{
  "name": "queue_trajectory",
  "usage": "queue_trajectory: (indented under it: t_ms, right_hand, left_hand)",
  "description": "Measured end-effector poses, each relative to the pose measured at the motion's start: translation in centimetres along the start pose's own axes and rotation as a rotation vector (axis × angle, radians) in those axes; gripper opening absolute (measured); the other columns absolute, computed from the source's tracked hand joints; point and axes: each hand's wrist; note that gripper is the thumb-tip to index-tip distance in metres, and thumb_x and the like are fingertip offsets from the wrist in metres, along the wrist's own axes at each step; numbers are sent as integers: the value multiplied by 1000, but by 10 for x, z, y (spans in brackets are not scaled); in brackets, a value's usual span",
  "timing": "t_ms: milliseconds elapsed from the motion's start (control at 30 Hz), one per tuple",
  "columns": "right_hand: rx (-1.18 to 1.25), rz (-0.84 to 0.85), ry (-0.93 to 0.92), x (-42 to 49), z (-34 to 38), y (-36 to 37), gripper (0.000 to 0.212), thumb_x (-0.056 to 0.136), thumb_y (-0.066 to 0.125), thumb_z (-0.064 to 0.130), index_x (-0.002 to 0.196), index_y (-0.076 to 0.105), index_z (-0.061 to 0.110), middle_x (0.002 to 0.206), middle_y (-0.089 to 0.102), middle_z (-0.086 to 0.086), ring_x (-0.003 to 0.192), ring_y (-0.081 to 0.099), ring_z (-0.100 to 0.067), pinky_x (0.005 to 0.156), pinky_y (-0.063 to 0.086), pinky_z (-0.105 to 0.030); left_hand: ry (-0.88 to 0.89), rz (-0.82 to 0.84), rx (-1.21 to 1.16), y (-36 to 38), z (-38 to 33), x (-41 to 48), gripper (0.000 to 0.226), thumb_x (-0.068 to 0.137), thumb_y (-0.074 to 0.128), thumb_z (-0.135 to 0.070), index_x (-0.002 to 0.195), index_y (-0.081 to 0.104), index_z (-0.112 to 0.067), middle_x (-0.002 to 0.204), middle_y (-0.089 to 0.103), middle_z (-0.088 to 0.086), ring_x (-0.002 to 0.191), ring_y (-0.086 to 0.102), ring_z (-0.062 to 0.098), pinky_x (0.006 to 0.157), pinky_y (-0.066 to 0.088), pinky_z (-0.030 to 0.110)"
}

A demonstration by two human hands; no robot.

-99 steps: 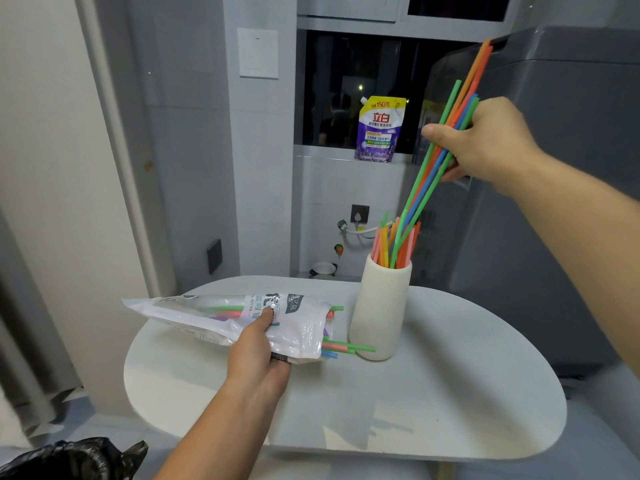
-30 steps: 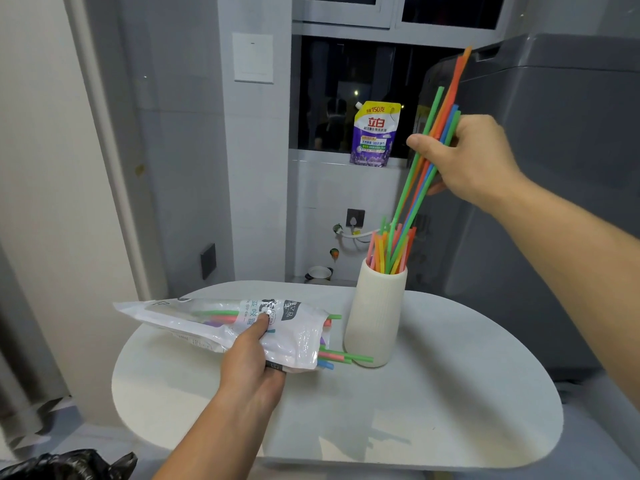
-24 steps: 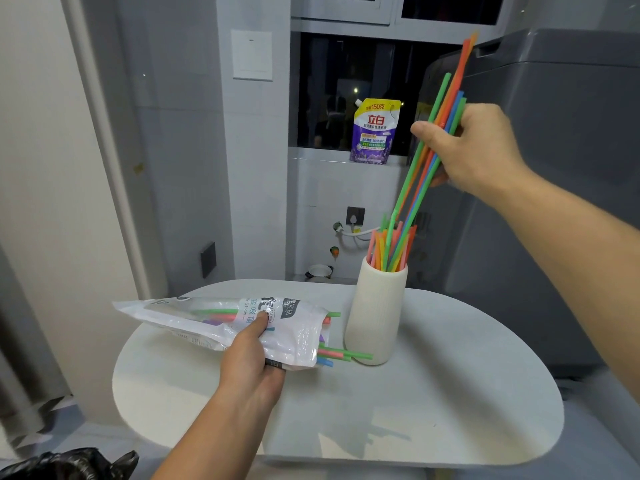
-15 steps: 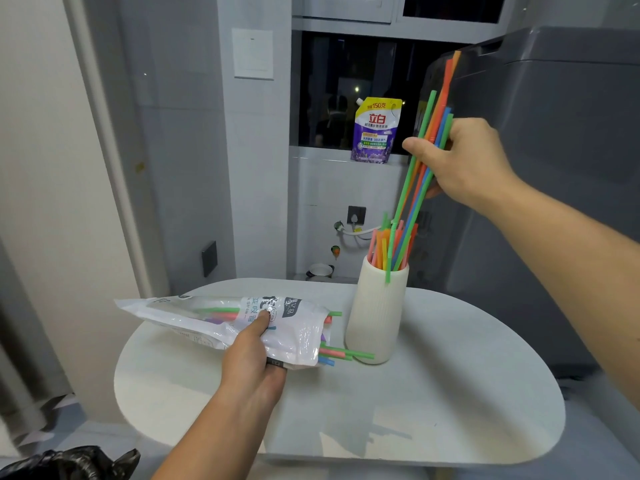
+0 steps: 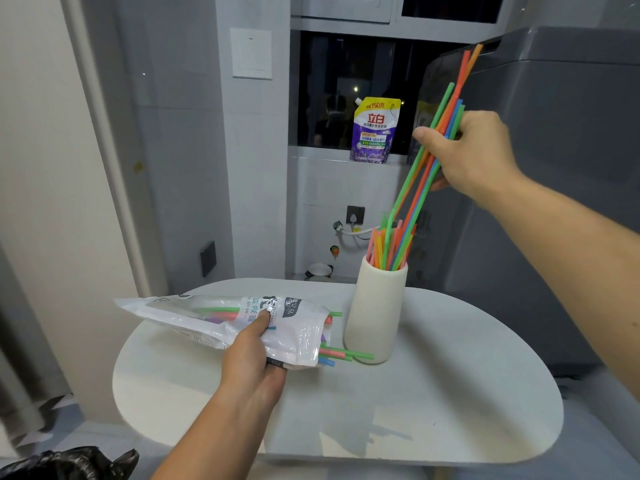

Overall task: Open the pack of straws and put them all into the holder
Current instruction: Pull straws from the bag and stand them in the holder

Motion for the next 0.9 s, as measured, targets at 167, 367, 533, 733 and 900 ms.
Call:
queue_trajectory:
  t_ms: [167,367,533,733,900]
  right_hand:
    - [-48,79,-32,-11,-4,11,36,91,65,39,114,65,11,102,68,0,83,71,-16,67,63,-35]
    - [-71,184,-5,-20,-13,18,32,91,64,39,111,62,14,103,66,0,91,71,-19,77,62,-39]
    - [-131,318,57,-29,-27,28,31,91,64,41,107,61,14,97,67,-1,83,69,-15,76,62,-38]
    - [-153,381,89,-37,-45,41,27,96,57,41,105,60,16,82,59,10,70,61,-7,67,53,-23]
    - [-144,371,127,-36,-51,47,32,95,57,44,109,62,16,98,64,-1,81,65,-15,84,58,-37]
  left_hand:
    - [14,10,-6,1,0,-2,40,101,58,-14,140,56,-9,134,68,20,127,60,48,102,45,73]
    - [20,6,-6,1,0,-2,40,100,59,-11,140,57,-8,133,68,18,125,62,43,102,46,69]
    - [3,22,14,3,0,-4,38,101,57,-13,139,57,-6,133,68,20,125,61,47,103,45,71]
    - [4,23,1,3,-2,-7,41,101,58,-13,141,56,-8,134,68,18,126,62,44,101,47,70]
    - [-11,44,2,8,-2,-13,38,102,56,-12,140,57,-7,134,68,16,124,64,39,89,57,62]
Point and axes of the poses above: each hand's wrist, its own x-axis towards the middle knuckle, its own y-axis out of the palm, z = x × y
